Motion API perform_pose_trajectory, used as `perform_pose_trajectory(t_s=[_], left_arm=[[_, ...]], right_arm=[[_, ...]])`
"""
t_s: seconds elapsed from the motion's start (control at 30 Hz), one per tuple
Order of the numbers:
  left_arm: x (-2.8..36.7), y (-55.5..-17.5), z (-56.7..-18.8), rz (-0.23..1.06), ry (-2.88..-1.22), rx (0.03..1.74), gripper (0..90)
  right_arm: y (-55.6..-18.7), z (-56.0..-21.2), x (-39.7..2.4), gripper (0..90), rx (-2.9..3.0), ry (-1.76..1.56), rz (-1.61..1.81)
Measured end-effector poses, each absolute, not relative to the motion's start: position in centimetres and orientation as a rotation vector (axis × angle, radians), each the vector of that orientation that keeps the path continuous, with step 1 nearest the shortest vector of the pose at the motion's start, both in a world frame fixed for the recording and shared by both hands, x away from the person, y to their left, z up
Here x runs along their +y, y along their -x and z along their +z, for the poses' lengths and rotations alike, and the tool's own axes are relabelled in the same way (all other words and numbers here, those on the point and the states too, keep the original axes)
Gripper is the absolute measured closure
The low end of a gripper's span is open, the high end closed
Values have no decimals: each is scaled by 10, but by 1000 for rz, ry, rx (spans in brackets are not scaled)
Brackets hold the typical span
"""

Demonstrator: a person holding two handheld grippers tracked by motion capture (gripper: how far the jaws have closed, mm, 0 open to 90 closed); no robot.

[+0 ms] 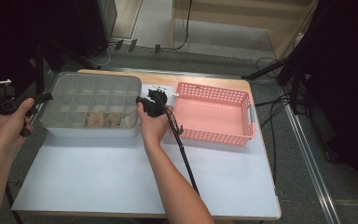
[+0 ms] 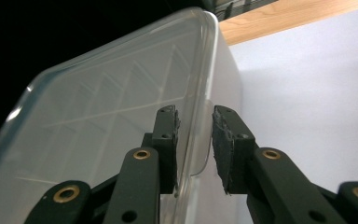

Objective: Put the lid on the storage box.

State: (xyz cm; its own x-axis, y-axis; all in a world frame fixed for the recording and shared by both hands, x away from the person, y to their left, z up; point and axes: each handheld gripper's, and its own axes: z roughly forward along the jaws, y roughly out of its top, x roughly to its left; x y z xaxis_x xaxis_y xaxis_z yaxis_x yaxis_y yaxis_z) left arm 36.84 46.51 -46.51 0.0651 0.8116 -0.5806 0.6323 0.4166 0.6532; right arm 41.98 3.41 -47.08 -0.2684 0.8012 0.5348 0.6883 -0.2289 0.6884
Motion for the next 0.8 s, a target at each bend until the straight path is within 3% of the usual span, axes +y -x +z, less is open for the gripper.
perform_pose_trajectory(t_s=[0.17,0.33,0.43,0.6,0.7,0.8], left_arm=[[460,-368,-470,256,-1391,1638,596],[461,-361,-474,301,-1370,1618,580],[464,-352,-466,339,-1364,1589,609],[467,-341,-460,430,-1405,1612,785],[467,-338,-463,474,-1451,1625,883],[464,-339,-469,472,-1497,1638,898]], right_arm=[[-419,-473,38,630,1906,-1683,1478],[-417,-469,33,589,1891,-1649,1448],[-414,-468,27,651,1910,-1636,1493],[-409,-468,23,848,1908,-1617,1384],[-408,-474,23,877,1934,-1623,1352],[-409,-482,26,874,1988,-1632,1304]])
